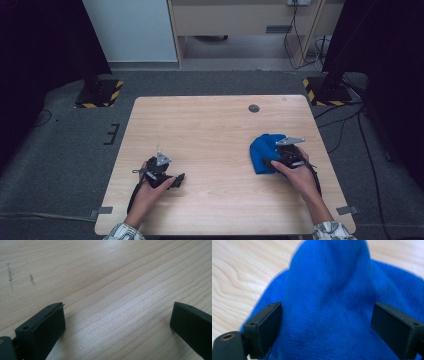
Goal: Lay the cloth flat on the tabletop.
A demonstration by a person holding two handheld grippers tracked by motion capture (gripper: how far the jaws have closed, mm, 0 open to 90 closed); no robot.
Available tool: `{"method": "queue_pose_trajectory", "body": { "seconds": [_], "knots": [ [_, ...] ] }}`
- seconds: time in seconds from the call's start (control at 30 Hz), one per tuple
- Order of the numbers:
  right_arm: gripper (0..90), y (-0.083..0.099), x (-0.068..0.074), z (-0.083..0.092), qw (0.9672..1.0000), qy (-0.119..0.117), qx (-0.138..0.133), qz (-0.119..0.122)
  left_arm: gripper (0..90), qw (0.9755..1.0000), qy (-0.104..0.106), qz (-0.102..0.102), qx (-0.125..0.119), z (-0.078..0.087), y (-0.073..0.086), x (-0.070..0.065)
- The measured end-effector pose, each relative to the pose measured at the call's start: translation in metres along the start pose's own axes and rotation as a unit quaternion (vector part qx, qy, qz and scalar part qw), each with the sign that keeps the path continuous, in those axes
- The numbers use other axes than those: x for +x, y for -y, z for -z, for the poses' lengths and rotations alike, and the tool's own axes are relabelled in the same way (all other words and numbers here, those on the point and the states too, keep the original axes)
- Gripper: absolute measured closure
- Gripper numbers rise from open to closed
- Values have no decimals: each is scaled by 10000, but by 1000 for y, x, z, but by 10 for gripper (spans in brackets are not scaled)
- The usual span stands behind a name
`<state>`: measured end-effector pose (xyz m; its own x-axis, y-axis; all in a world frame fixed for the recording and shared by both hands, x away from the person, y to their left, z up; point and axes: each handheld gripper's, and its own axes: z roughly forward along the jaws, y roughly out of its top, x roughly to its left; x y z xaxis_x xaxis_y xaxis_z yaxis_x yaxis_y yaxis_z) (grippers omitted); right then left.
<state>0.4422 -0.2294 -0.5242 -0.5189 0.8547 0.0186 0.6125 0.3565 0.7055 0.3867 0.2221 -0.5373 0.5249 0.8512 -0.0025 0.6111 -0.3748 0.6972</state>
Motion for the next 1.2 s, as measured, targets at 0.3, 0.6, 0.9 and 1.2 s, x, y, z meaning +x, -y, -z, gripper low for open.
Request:
{"method": "queue_pose_trajectory", "body": {
  "seconds": [0.3, 0.6, 0.9, 1.2],
  "knots": [
    [163, 8, -2, -5, 10000, -24, 22, -19, 0, 10000, 0, 1, -1, 0, 0, 0],
    [354, 11, -3, -1, 9999, -30, -106, 39, 0, 10000, 2, -4, 2, 0, 0, 0],
    [604, 11, -1, 0, 9995, -155, -225, 143, 0, 10000, 8, -9, 1, 0, 0, 0],
    [708, 11, 2, 0, 9992, -256, -247, 184, 0, 10000, 15, -16, -3, 0, 0, 0]
  ]
}}
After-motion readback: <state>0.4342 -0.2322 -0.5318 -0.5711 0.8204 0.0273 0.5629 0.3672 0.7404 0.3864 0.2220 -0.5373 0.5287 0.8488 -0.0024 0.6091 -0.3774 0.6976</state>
